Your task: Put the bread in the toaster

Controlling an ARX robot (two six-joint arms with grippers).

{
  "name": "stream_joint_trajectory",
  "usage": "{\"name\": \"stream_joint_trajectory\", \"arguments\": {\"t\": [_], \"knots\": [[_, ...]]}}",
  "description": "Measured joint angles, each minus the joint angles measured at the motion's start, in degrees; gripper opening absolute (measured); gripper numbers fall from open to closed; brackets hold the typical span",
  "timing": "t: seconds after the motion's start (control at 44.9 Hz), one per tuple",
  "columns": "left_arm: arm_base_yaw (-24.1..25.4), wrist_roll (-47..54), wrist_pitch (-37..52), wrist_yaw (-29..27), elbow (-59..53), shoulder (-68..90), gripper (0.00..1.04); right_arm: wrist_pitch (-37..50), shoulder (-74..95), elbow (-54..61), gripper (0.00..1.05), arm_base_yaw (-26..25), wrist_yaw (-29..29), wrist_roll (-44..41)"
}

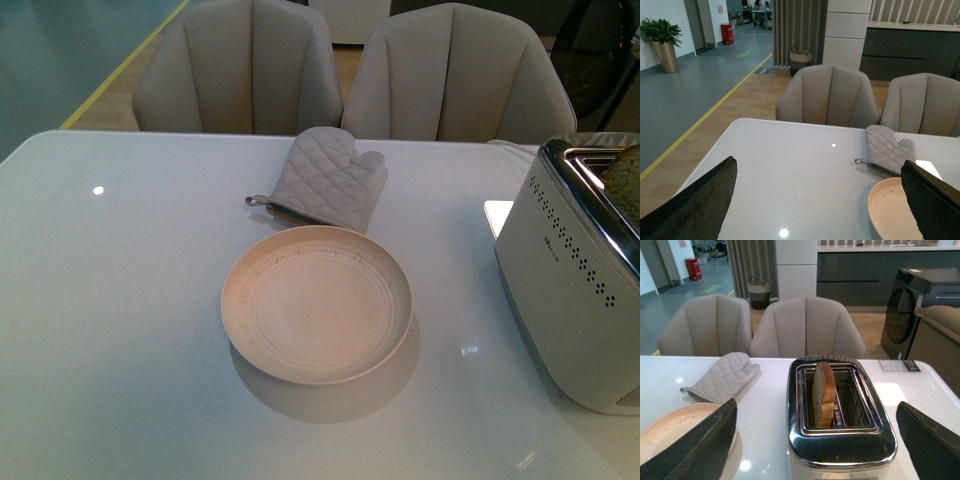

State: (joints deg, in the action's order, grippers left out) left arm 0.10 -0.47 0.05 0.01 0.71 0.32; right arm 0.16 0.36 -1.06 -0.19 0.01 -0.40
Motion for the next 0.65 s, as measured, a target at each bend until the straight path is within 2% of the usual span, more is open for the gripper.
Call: {"name": "stream_joint_trajectory", "arguments": {"t": [0.022,0.646], "knots": [[0.0,0.0,0.0,0.0,0.0,0.0,0.98,0.0,0.0,0.0,0.97,0.0,0.0,0.0],[0.0,0.0,0.0,0.0,0.0,0.0,0.98,0.0,0.0,0.0,0.96,0.0,0.0,0.0]]}}
